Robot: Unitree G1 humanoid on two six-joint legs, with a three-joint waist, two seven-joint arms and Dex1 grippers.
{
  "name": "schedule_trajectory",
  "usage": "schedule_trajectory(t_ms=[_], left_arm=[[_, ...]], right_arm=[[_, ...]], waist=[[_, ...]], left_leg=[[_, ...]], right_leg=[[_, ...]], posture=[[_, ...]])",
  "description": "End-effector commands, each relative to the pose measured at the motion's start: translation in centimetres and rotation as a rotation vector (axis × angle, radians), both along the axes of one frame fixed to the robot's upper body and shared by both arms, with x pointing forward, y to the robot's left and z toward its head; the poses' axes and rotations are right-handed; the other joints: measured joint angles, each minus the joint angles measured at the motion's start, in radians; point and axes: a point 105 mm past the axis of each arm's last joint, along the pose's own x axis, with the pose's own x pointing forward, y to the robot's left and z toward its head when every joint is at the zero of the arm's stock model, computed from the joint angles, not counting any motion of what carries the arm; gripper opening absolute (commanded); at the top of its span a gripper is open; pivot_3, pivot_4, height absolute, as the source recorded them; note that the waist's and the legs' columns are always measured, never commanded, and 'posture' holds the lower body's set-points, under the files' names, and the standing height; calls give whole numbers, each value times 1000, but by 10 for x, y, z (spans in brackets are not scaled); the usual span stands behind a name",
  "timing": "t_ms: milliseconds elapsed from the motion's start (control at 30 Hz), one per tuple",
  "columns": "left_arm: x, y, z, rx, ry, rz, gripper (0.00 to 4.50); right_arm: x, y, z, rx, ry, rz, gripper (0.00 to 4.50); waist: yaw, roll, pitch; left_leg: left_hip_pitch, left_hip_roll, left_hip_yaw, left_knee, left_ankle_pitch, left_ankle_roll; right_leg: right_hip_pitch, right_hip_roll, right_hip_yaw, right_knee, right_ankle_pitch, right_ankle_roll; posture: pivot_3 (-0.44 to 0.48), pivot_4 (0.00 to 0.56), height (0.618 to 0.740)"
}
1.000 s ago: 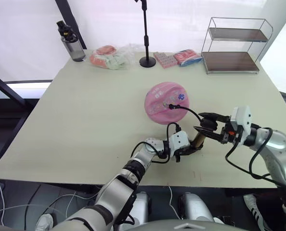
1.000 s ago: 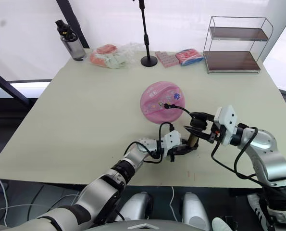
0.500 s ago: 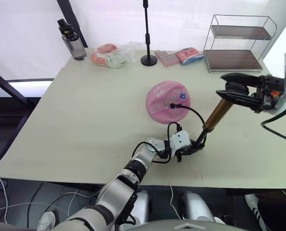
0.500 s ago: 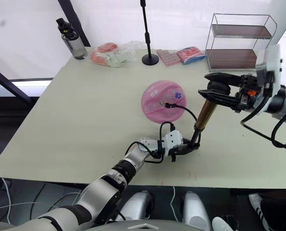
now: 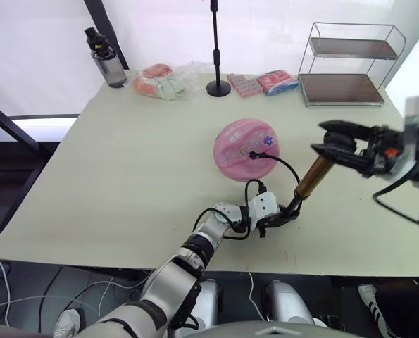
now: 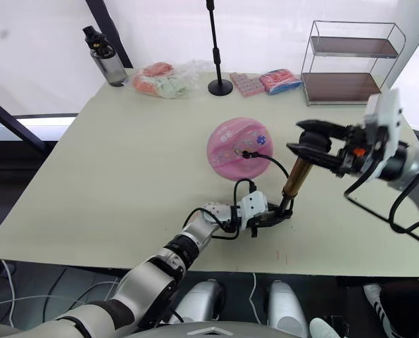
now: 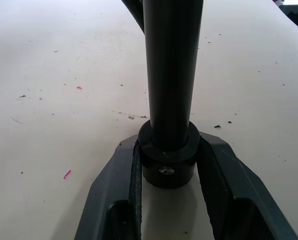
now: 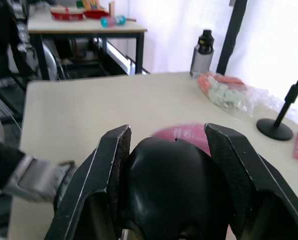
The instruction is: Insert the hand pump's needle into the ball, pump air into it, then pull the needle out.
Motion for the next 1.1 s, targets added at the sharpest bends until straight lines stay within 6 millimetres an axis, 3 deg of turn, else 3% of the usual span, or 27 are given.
schedule_trajectory(t_ms=[33, 233, 433, 567, 800, 1100], left_arm=[[-15, 16, -35, 112, 103, 0, 1092], [-14, 17, -35, 115, 101, 2, 1092], [-14, 16, -34, 114, 99, 3, 1092], [-14, 17, -35, 117, 101, 1, 1092], [-15, 19, -38, 122, 108, 1, 1092], [-17, 19, -40, 120, 115, 5, 1092]], right_arm=[[9, 0, -49, -58, 105, -46, 1871], [1, 15, -113, -131, 196, -10, 1871], [6, 15, -133, -126, 199, -61, 1871], [8, 15, -104, -68, 153, -36, 1871], [9, 8, 0, -3, -16, 32, 1871], [-3, -7, 73, 12, -106, 39, 1871]], waist=[[-2, -2, -1], [-3, -5, -7], [-4, -7, -10], [-5, -6, -11], [-3, 3, -4], [0, 5, -2]], left_leg=[[1, 0, 0, 0, 0, 0], [3, 1, 0, 0, 0, 0], [4, 1, -1, 0, 0, 0], [4, 1, -1, 0, 0, 0], [-1, 0, -1, 0, 0, 0], [-3, 0, 0, 0, 0, 0]], right_leg=[[0, 1, 0, 0, 0, 0], [2, 2, 0, 0, 0, 0], [2, 2, 0, 0, 0, 0], [3, 2, 0, 0, 0, 0], [-1, 1, 1, 0, 0, -1], [-3, -1, 0, 0, 0, -1]], posture=[[0, 150, 740], [0, 150, 740], [0, 150, 740], [0, 150, 740], [0, 150, 740], [0, 150, 740]])
